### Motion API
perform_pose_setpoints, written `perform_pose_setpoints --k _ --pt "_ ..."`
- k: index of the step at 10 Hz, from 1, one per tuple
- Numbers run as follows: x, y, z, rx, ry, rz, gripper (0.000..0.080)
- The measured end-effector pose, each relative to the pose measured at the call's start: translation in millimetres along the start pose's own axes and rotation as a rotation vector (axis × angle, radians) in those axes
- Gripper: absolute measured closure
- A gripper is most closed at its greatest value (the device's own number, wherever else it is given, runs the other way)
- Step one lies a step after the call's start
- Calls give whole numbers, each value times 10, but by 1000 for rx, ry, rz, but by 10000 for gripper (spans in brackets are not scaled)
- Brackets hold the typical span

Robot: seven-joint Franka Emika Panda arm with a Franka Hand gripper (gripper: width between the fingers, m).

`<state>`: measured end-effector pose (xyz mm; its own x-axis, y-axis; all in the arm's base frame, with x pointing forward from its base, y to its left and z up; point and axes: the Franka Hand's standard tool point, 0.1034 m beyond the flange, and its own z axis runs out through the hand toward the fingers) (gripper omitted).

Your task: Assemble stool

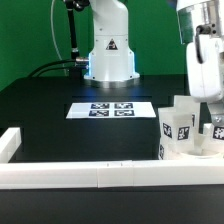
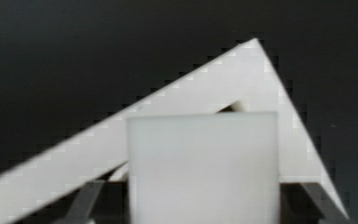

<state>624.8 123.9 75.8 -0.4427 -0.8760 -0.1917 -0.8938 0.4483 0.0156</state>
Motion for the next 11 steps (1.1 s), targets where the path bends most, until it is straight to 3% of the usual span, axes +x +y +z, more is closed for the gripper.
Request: perform_pose_setpoints --k 1,4,7,9,10,11 --pt "-19 -38 6 20 -10 48 462" --pt "-26 -40 13 33 -21 124 462" --pt "-95 -6 13 113 -27 79 462" --pt "-83 -10 20 115 -24 73 462" --pt "-84 -9 20 115 -24 70 374" --pt "-91 -10 8 113 -22 17 215"
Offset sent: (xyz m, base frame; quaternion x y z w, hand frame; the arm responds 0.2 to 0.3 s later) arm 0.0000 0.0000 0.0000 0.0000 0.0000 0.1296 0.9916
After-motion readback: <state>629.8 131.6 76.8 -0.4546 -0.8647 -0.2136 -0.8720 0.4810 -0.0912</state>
